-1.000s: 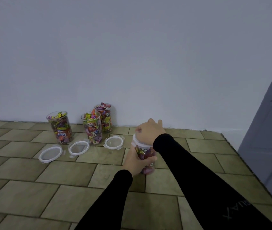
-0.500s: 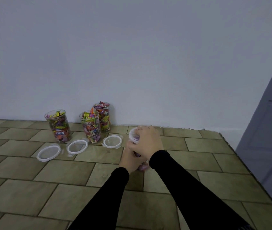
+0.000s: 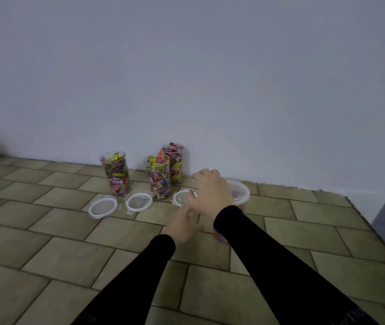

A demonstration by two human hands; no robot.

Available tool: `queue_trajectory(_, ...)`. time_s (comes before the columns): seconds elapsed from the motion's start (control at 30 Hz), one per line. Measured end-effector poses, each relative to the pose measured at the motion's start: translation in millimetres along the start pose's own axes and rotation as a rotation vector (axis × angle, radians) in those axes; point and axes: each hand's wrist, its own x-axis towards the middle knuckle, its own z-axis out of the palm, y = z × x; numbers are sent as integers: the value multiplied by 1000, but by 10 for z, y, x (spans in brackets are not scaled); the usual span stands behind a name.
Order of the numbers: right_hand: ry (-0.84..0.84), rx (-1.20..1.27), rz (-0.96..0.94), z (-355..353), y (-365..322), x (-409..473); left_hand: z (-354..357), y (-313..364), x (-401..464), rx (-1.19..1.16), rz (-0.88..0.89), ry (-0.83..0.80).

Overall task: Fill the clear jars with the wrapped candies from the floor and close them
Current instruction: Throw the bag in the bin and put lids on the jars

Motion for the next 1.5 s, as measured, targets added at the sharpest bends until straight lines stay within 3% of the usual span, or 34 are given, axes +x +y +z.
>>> queue_trajectory(0.17, -137, 136, 36, 341, -257, 185, -480, -389, 25, -1, -130, 175)
queue_trajectory(0.33, -285, -12, 66, 679, -281, 383, -825, -665, 218, -41, -175, 340)
queue_trajectory(0.57, -435, -3, 205, 1238, -137, 656, -1001, -731, 669, -126, -155, 483)
queue_trajectory(0.77, -427, -61, 202, 1467, -76, 800, -1117, -755, 1123, -331, -70, 486)
queue_trajectory(1.1, -453, -164, 231, 1447, -61, 930, -1047, -919, 1426, -335, 46, 491)
queue_trajectory(1.23, -356, -117, 332, 1245, -150, 1049, -1028, -951, 1385, -327, 58, 483)
queue_trajectory(1.5, 123, 42, 320, 745, -337, 1141, -1035, -958, 1206, -344, 71, 411)
